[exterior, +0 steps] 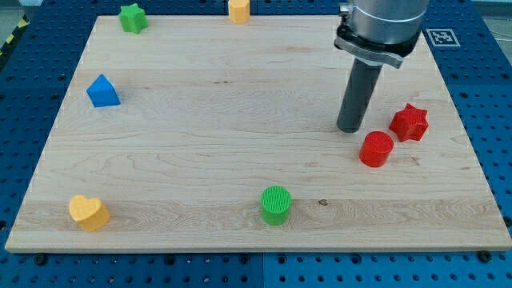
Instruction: Move the red circle to the bottom right of the board
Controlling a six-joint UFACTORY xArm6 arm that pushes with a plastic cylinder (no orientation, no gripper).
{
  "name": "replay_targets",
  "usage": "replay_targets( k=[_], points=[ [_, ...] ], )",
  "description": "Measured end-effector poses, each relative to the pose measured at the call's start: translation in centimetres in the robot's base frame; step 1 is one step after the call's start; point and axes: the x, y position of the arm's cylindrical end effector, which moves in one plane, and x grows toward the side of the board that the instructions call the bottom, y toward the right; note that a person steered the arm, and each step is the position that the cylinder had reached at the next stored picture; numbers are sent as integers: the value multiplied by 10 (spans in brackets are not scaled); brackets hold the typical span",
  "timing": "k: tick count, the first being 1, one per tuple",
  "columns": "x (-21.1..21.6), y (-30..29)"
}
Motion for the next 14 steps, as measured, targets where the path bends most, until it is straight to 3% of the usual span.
replay_targets(
  k=[4, 10, 12, 14],
  points=[
    [62, 45],
    [93, 11],
    [127, 6],
    [107, 16]
  ],
)
